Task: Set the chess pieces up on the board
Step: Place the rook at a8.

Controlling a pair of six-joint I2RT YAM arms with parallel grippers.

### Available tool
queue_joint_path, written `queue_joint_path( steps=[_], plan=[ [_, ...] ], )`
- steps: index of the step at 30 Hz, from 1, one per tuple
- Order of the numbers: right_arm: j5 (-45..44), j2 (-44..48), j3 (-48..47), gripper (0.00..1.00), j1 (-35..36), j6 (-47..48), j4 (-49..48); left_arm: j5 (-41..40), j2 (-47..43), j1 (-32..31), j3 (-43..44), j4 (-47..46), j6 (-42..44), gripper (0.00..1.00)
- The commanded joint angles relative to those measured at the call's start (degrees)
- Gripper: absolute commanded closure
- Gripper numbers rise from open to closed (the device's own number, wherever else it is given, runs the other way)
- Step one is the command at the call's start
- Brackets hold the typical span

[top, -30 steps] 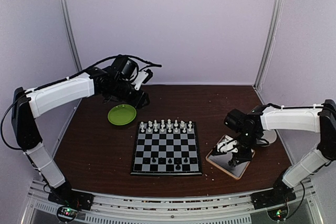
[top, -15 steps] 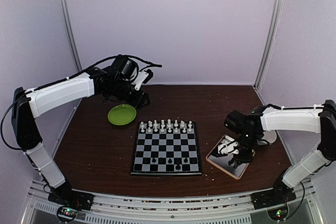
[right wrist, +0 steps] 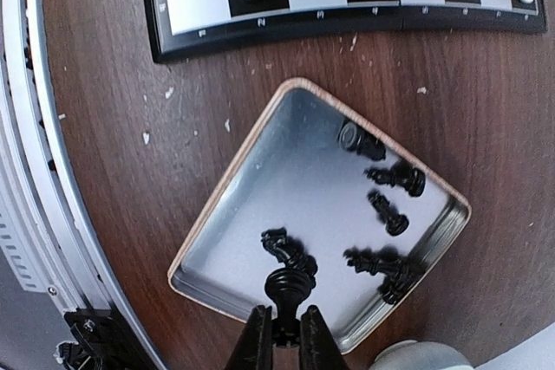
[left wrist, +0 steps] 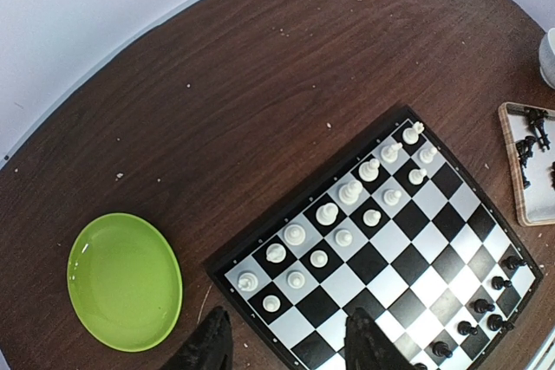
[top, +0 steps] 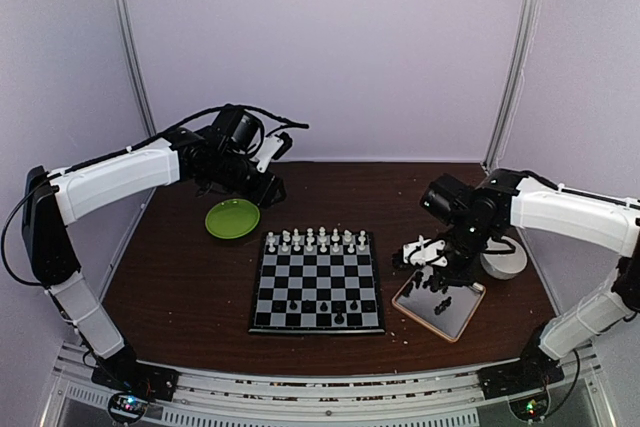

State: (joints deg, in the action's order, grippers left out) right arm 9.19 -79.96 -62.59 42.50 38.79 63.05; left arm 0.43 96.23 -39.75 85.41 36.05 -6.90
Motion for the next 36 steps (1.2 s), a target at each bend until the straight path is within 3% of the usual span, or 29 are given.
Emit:
queue_joint_path(
  steps=[1,20,36],
  plan=[
    [-0.50,-4.30,-5.06,0.92,3.06,-1.17,0.22,0.09,-0.89,0.11,1.12,-1.16,0.91,0.55],
    [-0.29,-25.18,-29.94,0.93,12.21,-0.82,3.04,-0.42,-3.47,0.11,0.88,-1.11,1.18,0.54],
    [2.06,-25.38,-24.18,0.92,20.02,1.02,4.10,-1.01,-3.64,0.10,0.90,-0.86,1.53,0.54]
  ],
)
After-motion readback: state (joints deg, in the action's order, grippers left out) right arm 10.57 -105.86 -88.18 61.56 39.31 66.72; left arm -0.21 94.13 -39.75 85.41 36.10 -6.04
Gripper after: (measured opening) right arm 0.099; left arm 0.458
